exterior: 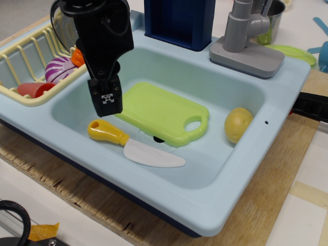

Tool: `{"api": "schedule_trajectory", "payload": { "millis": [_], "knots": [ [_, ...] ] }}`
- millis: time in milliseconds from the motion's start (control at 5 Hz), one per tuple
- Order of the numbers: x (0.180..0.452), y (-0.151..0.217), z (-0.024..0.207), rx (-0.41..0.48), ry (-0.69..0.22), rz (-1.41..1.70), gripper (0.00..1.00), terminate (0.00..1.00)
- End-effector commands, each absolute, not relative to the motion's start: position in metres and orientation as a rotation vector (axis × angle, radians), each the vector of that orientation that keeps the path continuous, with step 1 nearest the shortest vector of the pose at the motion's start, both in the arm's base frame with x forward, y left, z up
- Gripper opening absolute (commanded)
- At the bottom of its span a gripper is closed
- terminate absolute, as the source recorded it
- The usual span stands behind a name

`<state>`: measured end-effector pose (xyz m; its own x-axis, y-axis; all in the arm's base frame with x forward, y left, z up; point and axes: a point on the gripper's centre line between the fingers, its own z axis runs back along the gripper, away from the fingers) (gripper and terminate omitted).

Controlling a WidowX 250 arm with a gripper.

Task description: Put knife on cutting board

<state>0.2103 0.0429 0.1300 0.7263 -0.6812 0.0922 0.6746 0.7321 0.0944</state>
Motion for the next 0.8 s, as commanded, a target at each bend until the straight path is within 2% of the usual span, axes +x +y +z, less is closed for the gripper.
{"api": "schedule_trajectory", "payload": {
  "millis": [0,600],
  "knots": [
    [0.21,0.043,0.13,0.056,-0.124,-0.748,1.0,0.0],
    [0.211,0.046,0.096,0.001,-0.107,-0.842,1.0,0.0]
  ]
}}
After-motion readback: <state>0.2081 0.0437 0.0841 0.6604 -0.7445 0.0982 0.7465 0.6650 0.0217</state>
